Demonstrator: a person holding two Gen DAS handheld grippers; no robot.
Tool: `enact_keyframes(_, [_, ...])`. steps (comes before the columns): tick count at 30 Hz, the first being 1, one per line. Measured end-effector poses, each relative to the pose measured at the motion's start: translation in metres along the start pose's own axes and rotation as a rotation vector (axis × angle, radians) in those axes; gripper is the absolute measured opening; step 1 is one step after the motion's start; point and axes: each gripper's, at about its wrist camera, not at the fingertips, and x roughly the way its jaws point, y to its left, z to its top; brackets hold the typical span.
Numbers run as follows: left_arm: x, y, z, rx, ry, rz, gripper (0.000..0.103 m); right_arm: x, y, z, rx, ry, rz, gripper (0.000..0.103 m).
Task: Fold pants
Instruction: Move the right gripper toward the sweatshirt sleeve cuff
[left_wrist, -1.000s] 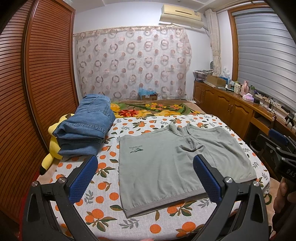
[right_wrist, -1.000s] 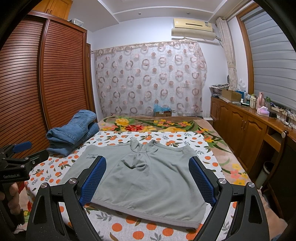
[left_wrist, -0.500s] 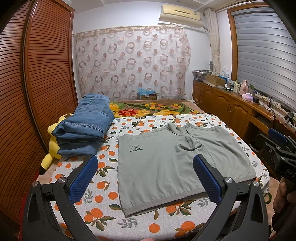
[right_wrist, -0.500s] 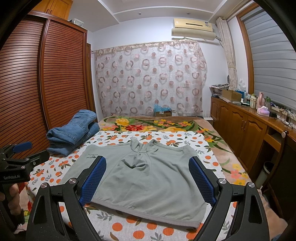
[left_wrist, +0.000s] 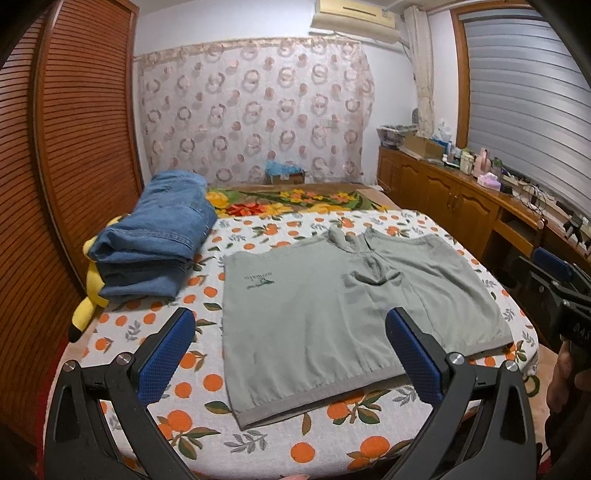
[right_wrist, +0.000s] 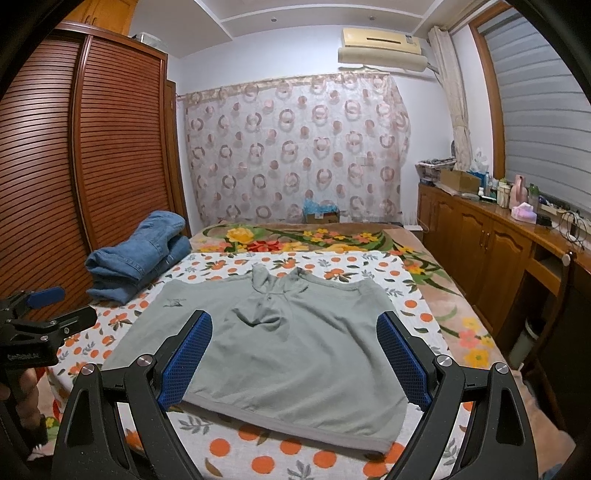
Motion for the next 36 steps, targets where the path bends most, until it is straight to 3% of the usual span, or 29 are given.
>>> enact_keyframes(20, [0.063,-0.008,-0.017,0.069,0.144,-0.070,0.103,0.049,-0.038,-0.001,-0.046,0.218,-0.084,0.091])
enact_keyframes(22, [0.070,-0.009,-0.018,0.078,0.157,-0.076,0.103,0.051,-0.040,0.003,-0.046,0.230,-0.072,0.087])
enact_keyframes(27, [0.086,-0.010,-0.014,0.102,0.171,-0.087,0.103,0.059,-0.053,0.012,-0.049,0.241,-0.062,0.062])
enact_keyframes(34, [0.102,-0.018,0.001,0.131,0.183,-0.153,0.103,0.078,-0.079,0.028,-0.021,0.273,-0.037,0.048])
enact_keyframes(36, [0.105,-0.021,0.008,0.138,0.179,-0.163,0.103,0.086,-0.086,0.030,-0.007,0.283,-0.031,0.037])
